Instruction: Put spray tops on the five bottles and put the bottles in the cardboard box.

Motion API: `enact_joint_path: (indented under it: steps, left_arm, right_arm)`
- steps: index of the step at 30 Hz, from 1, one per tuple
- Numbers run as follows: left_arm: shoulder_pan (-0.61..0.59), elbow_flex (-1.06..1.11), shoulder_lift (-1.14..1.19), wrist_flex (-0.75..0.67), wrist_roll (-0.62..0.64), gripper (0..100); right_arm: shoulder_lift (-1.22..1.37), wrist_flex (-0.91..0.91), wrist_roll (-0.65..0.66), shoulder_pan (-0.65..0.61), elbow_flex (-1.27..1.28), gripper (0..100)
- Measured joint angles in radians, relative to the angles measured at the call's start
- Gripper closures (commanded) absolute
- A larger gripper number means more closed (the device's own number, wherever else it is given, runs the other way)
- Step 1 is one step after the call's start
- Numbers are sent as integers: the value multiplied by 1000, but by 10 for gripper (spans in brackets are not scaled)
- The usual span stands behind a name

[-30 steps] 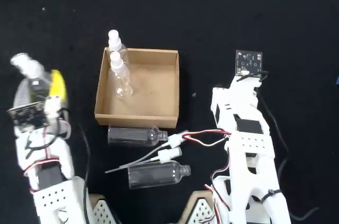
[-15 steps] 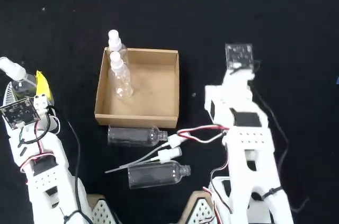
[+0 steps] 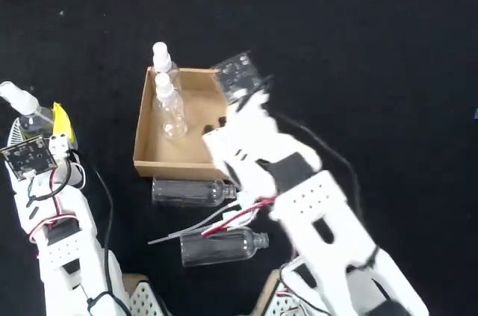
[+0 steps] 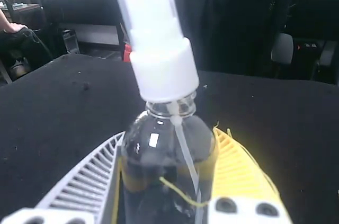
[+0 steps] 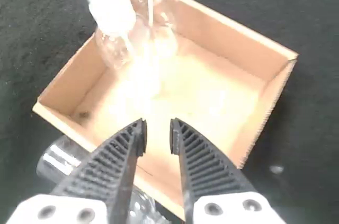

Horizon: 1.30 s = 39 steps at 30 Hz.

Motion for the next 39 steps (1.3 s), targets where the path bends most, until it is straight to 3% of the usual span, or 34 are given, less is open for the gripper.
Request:
enact_joint_path:
  steps: [5,16,39]
  left_arm:
    - [0,0,0,100,0,970]
    - [0,0,0,100,0,970]
    - [0,0,0,100,0,970]
  right_arm:
    - [127,-109,-46,-55,23,943]
    - [393,-132,-63,-86,-64,943]
    - [689,-563,-63,-89,-77,943]
